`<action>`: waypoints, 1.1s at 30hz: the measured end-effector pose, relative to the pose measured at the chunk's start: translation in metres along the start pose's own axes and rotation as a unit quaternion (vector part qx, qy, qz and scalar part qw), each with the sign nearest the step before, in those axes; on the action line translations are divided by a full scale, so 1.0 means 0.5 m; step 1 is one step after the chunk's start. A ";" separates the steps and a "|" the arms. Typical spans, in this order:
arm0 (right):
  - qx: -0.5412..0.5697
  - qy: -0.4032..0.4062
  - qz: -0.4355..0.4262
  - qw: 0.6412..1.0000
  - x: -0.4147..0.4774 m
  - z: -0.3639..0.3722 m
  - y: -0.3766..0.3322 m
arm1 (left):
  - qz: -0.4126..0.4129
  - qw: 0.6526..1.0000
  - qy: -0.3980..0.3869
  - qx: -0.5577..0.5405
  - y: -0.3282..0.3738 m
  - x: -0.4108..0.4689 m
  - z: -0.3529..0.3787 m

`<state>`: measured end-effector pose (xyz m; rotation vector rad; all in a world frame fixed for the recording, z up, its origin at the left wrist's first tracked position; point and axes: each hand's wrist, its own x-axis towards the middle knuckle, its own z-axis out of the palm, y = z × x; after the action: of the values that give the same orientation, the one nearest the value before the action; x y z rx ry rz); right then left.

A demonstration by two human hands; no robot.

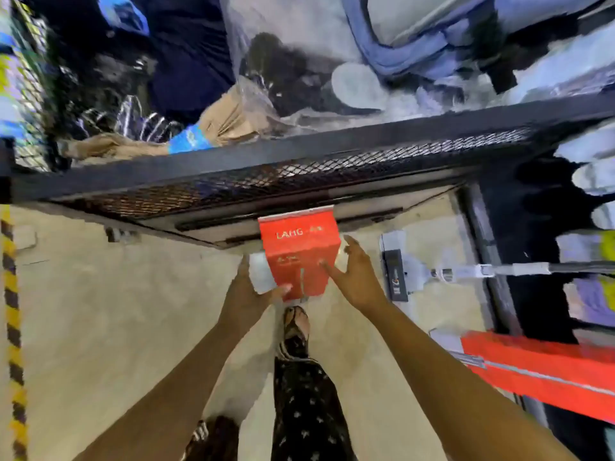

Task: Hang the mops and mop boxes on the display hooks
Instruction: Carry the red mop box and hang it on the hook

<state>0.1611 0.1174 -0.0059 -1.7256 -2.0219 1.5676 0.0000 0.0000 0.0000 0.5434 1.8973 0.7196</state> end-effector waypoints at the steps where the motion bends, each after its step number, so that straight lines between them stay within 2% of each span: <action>1: 0.009 0.001 0.001 1.000 0.028 0.008 0.015 | 0.015 1.000 0.002 -0.020 -0.006 0.035 0.017; 8: 0.097 -0.007 -0.075 0.992 0.148 0.047 0.102 | 0.042 0.988 0.044 -0.139 -0.075 0.184 0.096; 11: 0.126 -0.001 -0.069 0.990 0.180 0.062 0.122 | 0.032 0.984 0.047 -0.171 -0.114 0.217 0.092; 17: 0.132 -0.032 -0.052 0.989 0.189 0.082 0.137 | 0.035 0.990 0.053 -0.128 -0.119 0.222 0.077; 21: 0.131 -0.063 -0.044 0.988 0.143 0.084 0.139 | 0.063 0.987 0.058 -0.135 -0.122 0.161 0.067; 28: 0.110 -0.089 -0.099 0.985 -0.010 0.106 0.063 | 0.078 0.977 0.085 -0.180 -0.127 -0.013 -0.026; 33: 0.073 -0.136 -0.186 0.971 -0.128 0.153 -0.069 | 0.074 0.961 0.188 -0.188 -0.139 -0.195 -0.121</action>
<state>0.1145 0.0252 0.0152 -1.0515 -2.1213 1.8350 -0.0195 -0.1278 0.0349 0.3219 2.0044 1.3270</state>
